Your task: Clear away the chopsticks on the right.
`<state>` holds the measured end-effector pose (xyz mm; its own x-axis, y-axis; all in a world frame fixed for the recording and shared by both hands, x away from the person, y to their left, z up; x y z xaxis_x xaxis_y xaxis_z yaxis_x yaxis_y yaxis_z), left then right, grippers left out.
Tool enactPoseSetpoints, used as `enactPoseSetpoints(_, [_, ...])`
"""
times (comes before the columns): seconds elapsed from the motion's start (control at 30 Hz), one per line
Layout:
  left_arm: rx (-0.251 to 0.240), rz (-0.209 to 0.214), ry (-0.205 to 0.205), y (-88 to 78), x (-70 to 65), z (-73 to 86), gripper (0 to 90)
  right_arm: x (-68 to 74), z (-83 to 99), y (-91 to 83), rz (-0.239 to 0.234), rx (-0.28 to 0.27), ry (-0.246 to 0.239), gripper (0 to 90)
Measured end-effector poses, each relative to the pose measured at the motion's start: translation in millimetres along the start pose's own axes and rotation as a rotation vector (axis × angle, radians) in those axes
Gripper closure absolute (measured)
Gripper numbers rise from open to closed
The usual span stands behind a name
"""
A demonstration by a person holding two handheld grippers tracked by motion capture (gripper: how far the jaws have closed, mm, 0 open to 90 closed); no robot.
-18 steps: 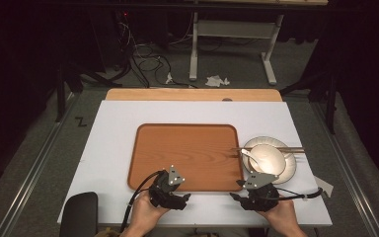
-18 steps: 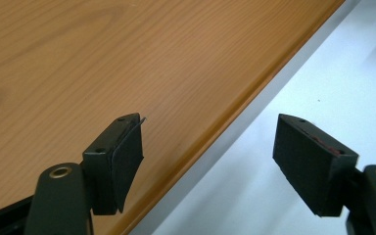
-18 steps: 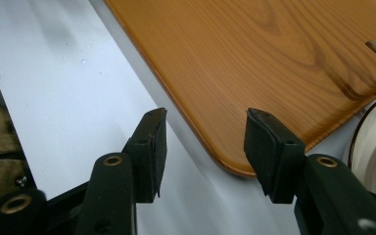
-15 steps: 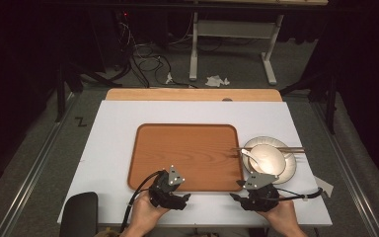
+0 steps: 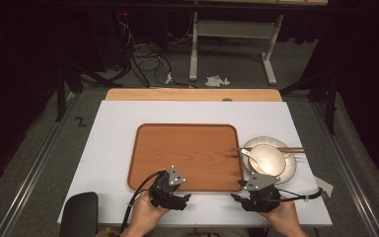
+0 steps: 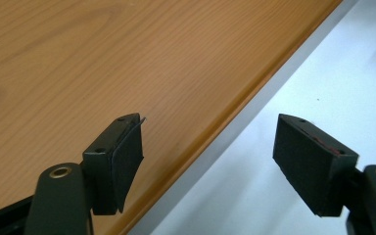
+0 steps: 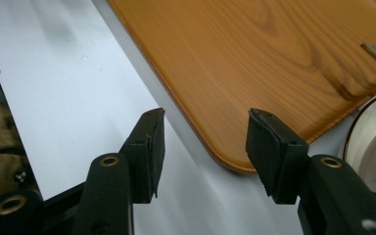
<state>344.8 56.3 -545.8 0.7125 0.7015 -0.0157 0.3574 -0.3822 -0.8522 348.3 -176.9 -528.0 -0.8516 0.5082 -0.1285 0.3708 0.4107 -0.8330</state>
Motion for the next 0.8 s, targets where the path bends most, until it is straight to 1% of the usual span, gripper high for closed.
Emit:
enactPoseSetpoints(0.1, [-0.002,-0.002,-0.003,-0.1,0.3,0.3,26.8,-0.7,-0.8,-2.1,-0.001,-0.014,0.002,50.0])
enactPoseSetpoints(0.13, [-0.003,-0.001,-0.005,-0.2,1.4,-0.3,26.8,-0.4,-0.6,-3.5,0.0,-0.014,0.012,50.0])
enactPoseSetpoints(0.2, [-0.006,-0.001,-0.007,-0.2,1.5,-0.9,26.8,0.0,-0.2,-4.0,0.0,-0.012,0.014,50.0])
enactPoseSetpoints(0.23, [-0.006,0.0,-0.008,0.3,1.3,-1.4,26.8,-0.4,-0.1,-3.9,0.002,-0.016,0.006,50.0])
enactPoseSetpoints(0.27, [0.003,-0.002,-0.003,1.1,1.3,-0.9,26.9,-0.3,0.5,-5.0,0.002,-0.013,0.006,50.0])
enactPoseSetpoints(0.33, [0.004,-0.001,0.002,1.6,0.1,-0.1,26.8,-0.9,-0.4,-6.0,0.001,-0.024,0.008,50.1])
enactPoseSetpoints(0.43, [0.004,-0.001,0.003,1.2,-0.5,0.5,26.8,-2.3,-0.9,-8.1,0.005,-0.023,0.01,50.1])
enactPoseSetpoints(0.47, [0.002,-0.002,0.001,0.9,-0.2,0.6,26.8,-3.9,-2.1,-10.4,0.007,-0.038,0.017,50.1])
enactPoseSetpoints(0.5, [0.003,-0.003,0.0,0.3,0.3,0.6,26.8,-3.9,-2.1,-10.4,0.007,-0.038,0.017,50.1])
enactPoseSetpoints(0.53, [-0.001,-0.001,-0.004,-0.2,0.6,0.2,26.8,-5.8,-1.9,-13.4,0.016,-0.048,0.028,50.1])
enactPoseSetpoints(0.73, [0.006,-0.004,-0.002,1.7,-0.1,0.7,26.6,-9.6,0.1,-17.7,0.024,-0.037,0.035,51.3])
enactPoseSetpoints(0.8, [0.005,-0.001,-0.004,1.2,0.0,0.6,26.8,-12.6,-1.5,-20.7,0.021,-0.041,0.048,52.6])
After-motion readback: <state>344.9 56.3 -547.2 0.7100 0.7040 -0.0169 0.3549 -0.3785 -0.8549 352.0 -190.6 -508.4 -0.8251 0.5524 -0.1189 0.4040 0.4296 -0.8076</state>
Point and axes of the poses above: each handheld gripper's, and its own axes: y roughly forward along the jaws, z roughly out of its underside, x roughly to its left, the point moved 7 cm from there along y, roughly forward along the jaws, and after that the axes turned 8 degrees about x, right-handed, at the moved point
